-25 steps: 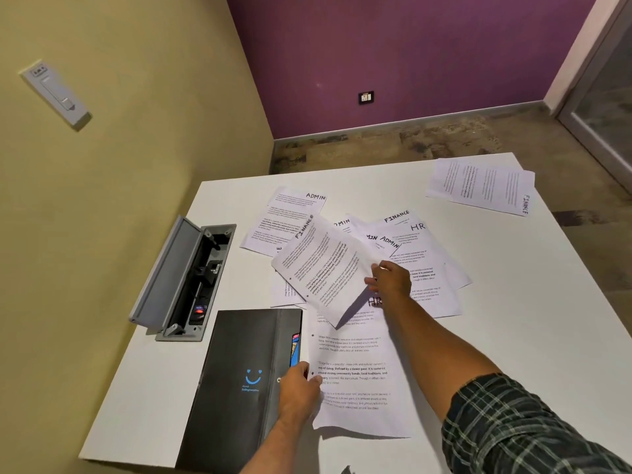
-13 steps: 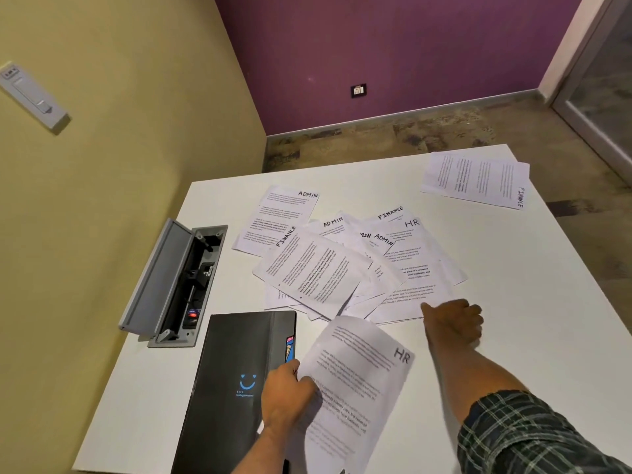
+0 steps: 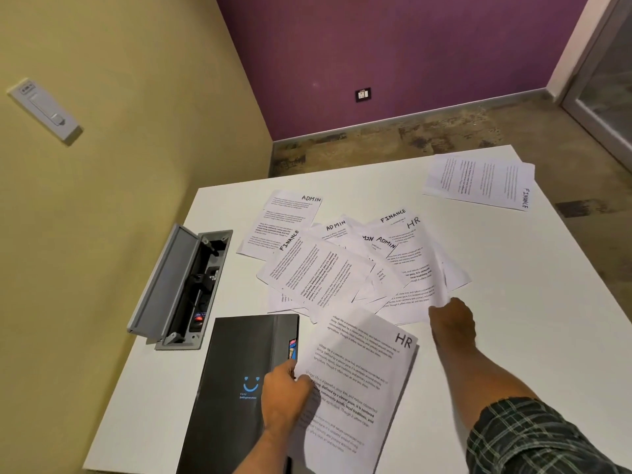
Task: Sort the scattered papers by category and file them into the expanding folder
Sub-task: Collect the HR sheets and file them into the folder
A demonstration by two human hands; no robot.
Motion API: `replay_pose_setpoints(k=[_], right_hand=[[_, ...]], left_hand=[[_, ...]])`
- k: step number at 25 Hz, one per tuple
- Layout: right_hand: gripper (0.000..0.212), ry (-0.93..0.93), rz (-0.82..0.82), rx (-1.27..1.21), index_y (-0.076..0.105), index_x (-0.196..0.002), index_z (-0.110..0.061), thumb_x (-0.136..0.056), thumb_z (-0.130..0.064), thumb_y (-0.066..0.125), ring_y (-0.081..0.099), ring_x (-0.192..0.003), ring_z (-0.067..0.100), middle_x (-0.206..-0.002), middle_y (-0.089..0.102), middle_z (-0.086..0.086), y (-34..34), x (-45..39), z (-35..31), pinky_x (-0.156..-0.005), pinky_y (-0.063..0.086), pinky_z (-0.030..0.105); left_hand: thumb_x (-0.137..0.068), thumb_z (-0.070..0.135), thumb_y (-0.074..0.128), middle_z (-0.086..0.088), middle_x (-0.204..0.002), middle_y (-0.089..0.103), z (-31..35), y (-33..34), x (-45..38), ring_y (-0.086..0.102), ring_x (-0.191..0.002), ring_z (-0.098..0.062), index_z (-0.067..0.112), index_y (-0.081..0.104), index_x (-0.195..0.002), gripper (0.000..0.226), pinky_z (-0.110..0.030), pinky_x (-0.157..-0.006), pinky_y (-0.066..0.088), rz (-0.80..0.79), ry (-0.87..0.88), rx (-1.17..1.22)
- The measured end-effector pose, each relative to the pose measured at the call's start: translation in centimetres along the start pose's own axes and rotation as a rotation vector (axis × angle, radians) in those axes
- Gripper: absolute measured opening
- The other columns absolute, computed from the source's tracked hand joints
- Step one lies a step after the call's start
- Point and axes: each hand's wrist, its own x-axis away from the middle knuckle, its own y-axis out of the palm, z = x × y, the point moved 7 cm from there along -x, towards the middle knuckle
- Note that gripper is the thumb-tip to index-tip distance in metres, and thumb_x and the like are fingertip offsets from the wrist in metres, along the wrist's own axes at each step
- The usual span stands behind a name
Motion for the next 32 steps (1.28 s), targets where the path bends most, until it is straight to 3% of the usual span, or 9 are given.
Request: replay_pose_setpoints(k=[6,8,10,12,15,19,24,27,32], right_hand=[[0.021,-0.069,0.138,-0.257,0.054,-0.086,-0.012,-0.091,-0.03,0.063,0.064,-0.086,0.037,-0.088,0.073,0.012,-2.0,0.7,2.3,-0.077,0.053,0.04],[0.017,-0.083,0.148,-0.396,0.06,-0.098,-0.015,-0.089,-0.027,0.067,0.068,-0.089,0.036,-0.089,0.074,0.01,-2.9,0.9,3.1,-0.076,0.053,0.038],[0.035,-0.119,0.165,-0.499,0.06,-0.123,-0.024,-0.089,-0.021,0.069,0.069,-0.092,0.035,-0.093,0.073,0.007,-4.1,1.5,3.6,-0.082,0.056,0.041],[0.042,-0.163,0.206,-0.426,0.06,-0.133,-0.031,-0.093,-0.021,0.066,0.068,-0.096,0.036,-0.099,0.073,0.007,-5.2,2.2,3.9,-0.088,0.057,0.046],[0.024,-0.229,0.337,-0.23,0.074,-0.114,-0.023,-0.095,-0.033,0.064,0.065,-0.101,0.038,-0.118,0.07,0.01,-7.2,4.0,3.3,-0.085,0.051,0.041],[0.01,-0.759,0.612,0.172,0.077,-0.085,-0.021,-0.09,-0.023,0.068,0.06,-0.092,0.038,-0.118,0.067,0.009,-8.0,7.7,-0.8,-0.073,0.043,0.04],[0.026,-1.195,0.639,0.137,0.077,-0.089,-0.014,-0.095,-0.023,0.054,0.065,-0.067,0.029,-0.091,0.072,0.004,-5.8,13.3,-5.5,-0.057,0.048,0.033],[0.022,-1.028,0.57,-0.064,0.073,-0.1,-0.018,-0.098,-0.025,0.053,0.066,-0.062,0.025,-0.095,0.073,-0.002,-6.0,14.5,-7.4,-0.047,0.051,0.03],[0.026,-0.777,0.543,-0.547,0.066,-0.108,-0.012,-0.102,-0.03,0.05,0.068,-0.076,0.025,-0.099,0.074,0.003,-9.5,15.2,-10.4,-0.06,0.042,0.023]], left_hand=[[-0.075,0.019,0.061,0.011,-0.066,0.071,-0.9,-0.3,-0.1,0.07,-0.063,-0.014,0.024,0.069,-0.075,0.009,-0.038,-0.059,0.062,0.061,-0.046,0.105],[-0.078,0.014,0.062,0.007,-0.068,0.071,-0.8,-0.7,0.1,0.069,-0.064,-0.016,0.02,0.069,-0.076,0.009,-0.037,-0.061,0.061,0.101,-0.067,0.165],[-0.082,0.01,0.062,0.003,-0.077,0.074,-0.8,-1.0,0.2,0.07,-0.069,-0.015,0.016,0.069,-0.082,0.01,-0.036,-0.064,0.062,0.122,-0.088,0.228],[-0.083,0.008,0.061,0.002,-0.082,0.075,-0.9,-1.1,0.2,0.07,-0.072,-0.015,0.014,0.069,-0.084,0.01,-0.036,-0.066,0.062,0.135,-0.098,0.264],[-0.083,0.008,0.061,0.003,-0.081,0.073,-0.8,-1.0,0.3,0.07,-0.072,-0.016,0.015,0.068,-0.082,0.011,-0.034,-0.064,0.06,0.153,-0.109,0.302],[-0.083,0.01,0.06,0.002,-0.078,0.071,-0.2,-0.8,0.4,0.067,-0.07,-0.017,0.018,0.065,-0.077,0.011,-0.028,-0.06,0.052,0.167,-0.136,0.335],[-0.081,0.009,0.059,0.001,-0.075,0.071,0.4,-0.4,0.4,0.068,-0.07,-0.02,0.018,0.066,-0.076,0.011,-0.026,-0.057,0.051,0.146,-0.156,0.355],[-0.083,0.007,0.058,0.003,-0.076,0.071,0.8,-0.4,0.4,0.067,-0.07,-0.016,0.018,0.064,-0.076,0.014,-0.023,-0.057,0.049,0.125,-0.16,0.39],[-0.086,-0.003,0.054,0.002,-0.082,0.065,1.6,-0.8,1.1,0.057,-0.067,-0.006,0.013,0.058,-0.1,0.021,-0.019,-0.05,0.041,0.112,-0.174,0.448]])
